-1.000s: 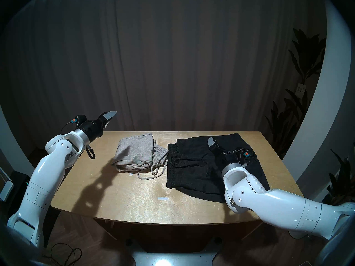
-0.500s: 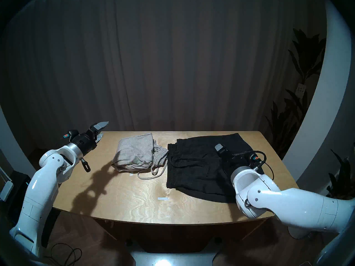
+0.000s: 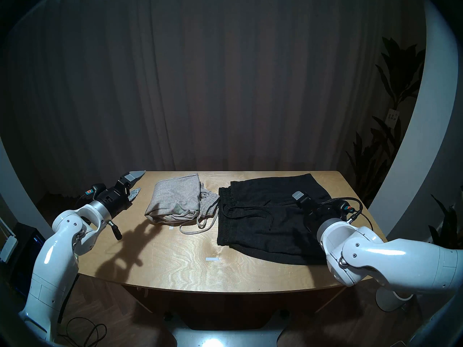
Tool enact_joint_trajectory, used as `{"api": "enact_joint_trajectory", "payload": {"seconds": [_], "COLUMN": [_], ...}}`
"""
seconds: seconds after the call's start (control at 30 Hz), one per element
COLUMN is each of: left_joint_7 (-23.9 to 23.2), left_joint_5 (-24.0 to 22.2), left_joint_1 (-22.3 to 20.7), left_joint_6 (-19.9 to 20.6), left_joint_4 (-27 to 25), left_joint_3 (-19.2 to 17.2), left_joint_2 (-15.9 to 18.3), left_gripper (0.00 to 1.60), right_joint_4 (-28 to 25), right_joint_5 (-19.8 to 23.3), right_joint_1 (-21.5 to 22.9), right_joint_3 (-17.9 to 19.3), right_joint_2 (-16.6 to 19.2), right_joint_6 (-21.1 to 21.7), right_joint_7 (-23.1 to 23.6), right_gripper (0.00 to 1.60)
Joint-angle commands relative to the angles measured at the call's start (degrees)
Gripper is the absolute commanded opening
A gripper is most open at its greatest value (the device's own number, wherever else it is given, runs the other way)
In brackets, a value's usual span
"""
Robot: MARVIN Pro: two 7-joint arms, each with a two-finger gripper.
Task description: Fold pants twice and stack them
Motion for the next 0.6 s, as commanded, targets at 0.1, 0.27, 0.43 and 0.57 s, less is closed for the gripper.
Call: {"api": "enact_joint_trajectory", "payload": {"seconds": [0.1,0.27,0.43,0.57], "left_joint_7": [1.7,3.1,4.5,5.6], "left_joint_5": [-2.0,-2.6,-3.0,-3.3], "left_joint_1": [4.0,5.3,5.6,5.8], "left_joint_6": [0.8,1.1,1.4,1.6], "left_joint_4": [-5.5,-7.6,-9.6,-10.8], "left_joint_3": [0.9,1.6,2.1,2.5], "left_joint_2": [-1.6,-2.2,-2.5,-2.7], "left_gripper": [1.6,1.6,1.6,1.6], "right_joint_4": [1.7,2.8,3.9,4.4], "right_joint_5": [4.8,7.0,9.0,10.6], "right_joint_1": [-1.9,-2.5,-2.9,-3.4], "right_joint_3": [0.8,1.0,1.5,1.7], "right_joint_2": [3.7,4.2,4.7,4.9], "right_joint_6": [1.8,3.3,5.1,6.6], "right_joint_7": [6.8,10.4,14.8,18.1], "right_gripper": [1.6,1.6,1.6,1.6]}}
